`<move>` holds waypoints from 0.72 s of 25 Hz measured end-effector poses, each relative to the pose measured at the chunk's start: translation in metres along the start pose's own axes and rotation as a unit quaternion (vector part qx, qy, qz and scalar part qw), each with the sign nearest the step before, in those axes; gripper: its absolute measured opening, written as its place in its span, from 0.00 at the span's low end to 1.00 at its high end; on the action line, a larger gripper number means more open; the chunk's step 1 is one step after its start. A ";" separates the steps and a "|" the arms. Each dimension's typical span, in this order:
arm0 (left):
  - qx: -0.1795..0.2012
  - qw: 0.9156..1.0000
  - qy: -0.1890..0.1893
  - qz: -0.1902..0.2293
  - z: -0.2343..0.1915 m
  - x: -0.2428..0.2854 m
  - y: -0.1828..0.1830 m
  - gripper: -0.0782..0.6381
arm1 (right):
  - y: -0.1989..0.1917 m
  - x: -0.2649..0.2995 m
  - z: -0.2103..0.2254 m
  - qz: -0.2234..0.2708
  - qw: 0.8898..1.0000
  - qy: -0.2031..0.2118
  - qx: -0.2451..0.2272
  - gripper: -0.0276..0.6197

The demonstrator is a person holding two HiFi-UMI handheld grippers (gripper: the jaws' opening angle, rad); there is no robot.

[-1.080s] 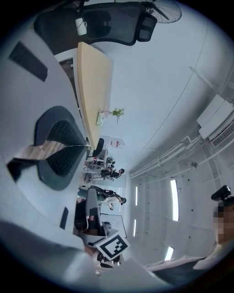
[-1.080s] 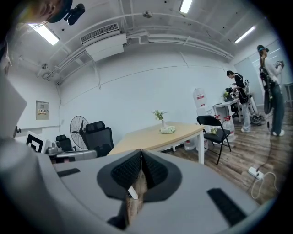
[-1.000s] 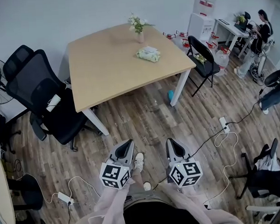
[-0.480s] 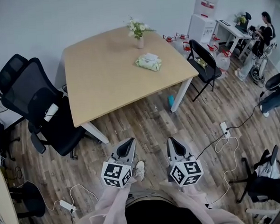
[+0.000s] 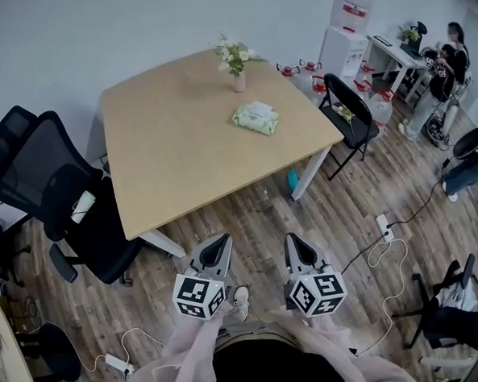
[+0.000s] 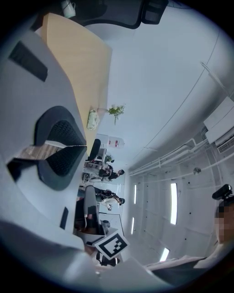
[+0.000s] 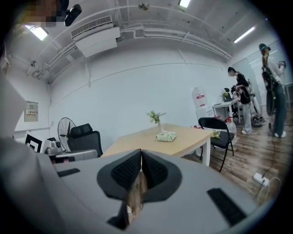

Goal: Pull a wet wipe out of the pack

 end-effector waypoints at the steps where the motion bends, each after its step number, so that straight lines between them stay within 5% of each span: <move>1: 0.000 1.000 -0.001 -0.001 -0.005 0.004 0.001 0.13 | 0.000 0.006 0.000 0.000 1.000 -0.002 0.002 0.06; 18: -0.005 1.000 -0.024 -0.012 -0.050 0.061 0.002 0.13 | 0.008 0.070 0.020 -0.006 1.000 -0.021 0.009 0.06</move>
Point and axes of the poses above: the fingertips, and each gripper's own axes: x forward along the fingers, z to its right, y out of its top, the point moved 6 cm from there along -x, backward along the fingers, and after that the axes turned 4 degrees about y, right-handed, at the moved point
